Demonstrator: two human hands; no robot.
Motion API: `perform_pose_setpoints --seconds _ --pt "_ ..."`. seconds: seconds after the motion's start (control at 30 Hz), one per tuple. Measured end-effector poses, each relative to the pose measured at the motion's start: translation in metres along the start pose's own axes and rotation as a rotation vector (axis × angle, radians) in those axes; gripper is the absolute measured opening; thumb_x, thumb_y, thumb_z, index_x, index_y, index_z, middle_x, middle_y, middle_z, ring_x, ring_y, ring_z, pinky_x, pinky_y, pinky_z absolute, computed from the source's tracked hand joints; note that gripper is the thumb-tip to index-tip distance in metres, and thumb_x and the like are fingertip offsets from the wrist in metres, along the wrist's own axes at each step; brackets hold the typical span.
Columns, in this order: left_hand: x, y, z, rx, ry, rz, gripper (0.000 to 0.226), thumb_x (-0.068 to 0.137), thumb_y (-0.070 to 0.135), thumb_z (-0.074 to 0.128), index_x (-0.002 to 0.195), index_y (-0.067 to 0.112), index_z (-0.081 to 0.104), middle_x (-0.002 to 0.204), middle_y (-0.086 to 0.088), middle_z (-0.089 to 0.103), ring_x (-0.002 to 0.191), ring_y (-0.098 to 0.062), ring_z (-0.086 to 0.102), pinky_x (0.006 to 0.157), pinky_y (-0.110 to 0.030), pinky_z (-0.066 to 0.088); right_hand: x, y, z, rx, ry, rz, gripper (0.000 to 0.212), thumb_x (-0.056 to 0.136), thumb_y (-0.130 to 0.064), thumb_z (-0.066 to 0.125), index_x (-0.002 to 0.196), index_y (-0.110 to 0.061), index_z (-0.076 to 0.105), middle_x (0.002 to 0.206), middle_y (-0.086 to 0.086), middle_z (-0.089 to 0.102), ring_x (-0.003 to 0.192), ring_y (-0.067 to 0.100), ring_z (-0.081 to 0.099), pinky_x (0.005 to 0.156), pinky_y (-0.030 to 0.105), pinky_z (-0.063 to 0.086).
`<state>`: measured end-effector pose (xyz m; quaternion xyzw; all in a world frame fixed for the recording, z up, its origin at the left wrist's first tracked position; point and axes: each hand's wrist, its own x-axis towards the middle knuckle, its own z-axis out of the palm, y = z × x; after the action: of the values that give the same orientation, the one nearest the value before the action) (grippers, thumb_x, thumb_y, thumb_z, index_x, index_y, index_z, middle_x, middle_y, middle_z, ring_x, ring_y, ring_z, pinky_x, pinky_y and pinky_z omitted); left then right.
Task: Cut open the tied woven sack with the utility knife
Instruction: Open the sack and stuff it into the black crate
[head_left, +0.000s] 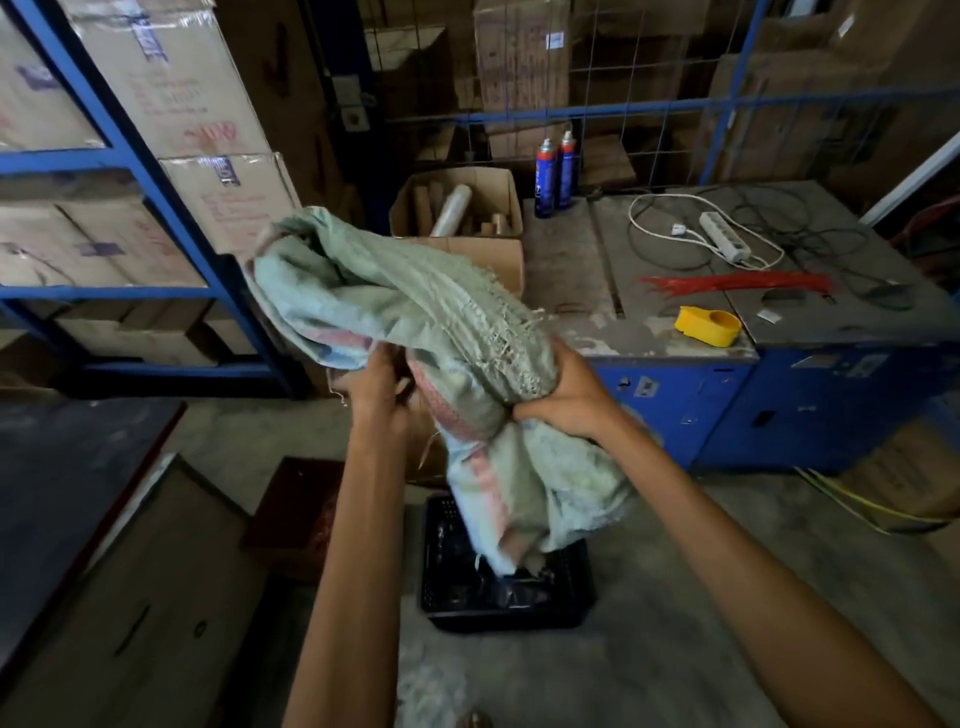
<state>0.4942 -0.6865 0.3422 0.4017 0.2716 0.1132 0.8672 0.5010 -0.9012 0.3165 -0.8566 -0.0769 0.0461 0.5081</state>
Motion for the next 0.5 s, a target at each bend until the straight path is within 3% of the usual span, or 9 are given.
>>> perform_pose_setpoints --seconds 0.07,0.13,0.2,0.27,0.33,0.4,0.43,0.5 --pt "-0.004 0.002 -0.012 0.311 0.41 0.294 0.106 0.075 0.012 0.085 0.155 0.02 0.015 0.149 -0.019 0.043 0.132 -0.031 0.054 0.107 -0.045 0.051 0.0 -0.008 -0.019 -0.287 0.102 -0.08 0.104 0.054 -0.03 0.09 0.143 -0.037 0.037 0.124 0.007 0.07 0.11 0.03 0.068 0.09 0.041 0.056" --pt "-0.011 0.003 -0.022 0.74 0.562 0.62 0.126 0.062 0.033 0.092 0.159 0.023 0.012 0.162 -0.019 0.023 0.147 -0.034 0.031 0.122 -0.048 0.03 -0.001 -0.017 -0.034 -0.602 0.186 -0.171 0.103 0.054 -0.041 0.086 0.143 -0.039 0.034 0.114 0.01 0.072 0.103 0.034 0.069 0.085 0.041 0.052" --pt "-0.006 0.005 -0.031 1.318 0.384 0.901 0.138 0.055 0.065 0.082 0.162 0.017 0.008 0.167 -0.024 0.008 0.154 -0.041 0.007 0.124 -0.054 0.004 -0.001 -0.027 -0.043 -0.775 0.25 -0.261 0.104 0.054 -0.044 0.086 0.145 -0.04 0.036 0.112 0.011 0.07 0.107 0.033 0.065 0.092 0.043 0.04" --pt "0.002 0.008 -0.036 1.716 0.016 0.959 0.146 0.05 0.071 0.083 0.163 0.021 0.004 0.169 -0.024 -0.008 0.154 -0.045 -0.013 0.119 -0.058 -0.016 -0.003 -0.038 -0.051 -0.795 0.28 -0.331 0.104 0.053 -0.048 0.087 0.145 -0.04 0.039 0.114 0.011 0.067 0.112 0.03 0.057 0.096 0.042 0.023" --pt "0.004 0.007 -0.035 1.735 -0.284 0.882 0.148 0.047 0.066 0.089 0.162 0.022 0.007 0.171 -0.015 -0.004 0.156 -0.037 -0.012 0.119 -0.056 -0.019 -0.002 -0.048 -0.058 -0.655 0.273 -0.361 0.103 0.053 -0.055 0.084 0.145 -0.039 0.042 0.121 0.005 0.066 0.119 0.027 0.055 0.103 0.045 0.018" --pt "-0.003 0.002 -0.031 1.539 -0.43 0.798 0.144 0.045 0.069 0.088 0.16 0.017 0.017 0.167 -0.003 0.02 0.156 -0.023 0.01 0.122 -0.045 -0.01 0.0 -0.055 -0.061 -0.34 0.235 -0.411 0.101 0.054 -0.053 0.082 0.146 -0.032 0.045 0.133 0.0 0.063 0.127 0.023 0.054 0.111 0.053 0.028" --pt "-0.008 0.0 -0.029 1.445 -0.494 0.738 0.136 0.047 0.072 0.084 0.158 0.02 0.026 0.162 0.002 0.031 0.153 -0.019 0.023 0.125 -0.046 -0.001 0.002 -0.056 -0.059 -0.138 0.209 -0.444 0.1 0.056 -0.042 0.085 0.146 -0.024 0.047 0.138 0.002 0.061 0.131 0.021 0.054 0.113 0.054 0.035" --pt "-0.024 -0.01 -0.033 1.137 -0.667 0.47 0.107 0.052 0.069 0.087 0.145 0.037 0.045 0.149 0.005 0.055 0.14 -0.017 0.049 0.12 -0.05 0.034 0.005 -0.058 -0.047 0.177 0.183 -0.47 0.093 0.06 -0.014 0.085 0.146 -0.009 0.048 0.144 0.009 0.056 0.137 0.021 0.051 0.115 0.046 0.042"
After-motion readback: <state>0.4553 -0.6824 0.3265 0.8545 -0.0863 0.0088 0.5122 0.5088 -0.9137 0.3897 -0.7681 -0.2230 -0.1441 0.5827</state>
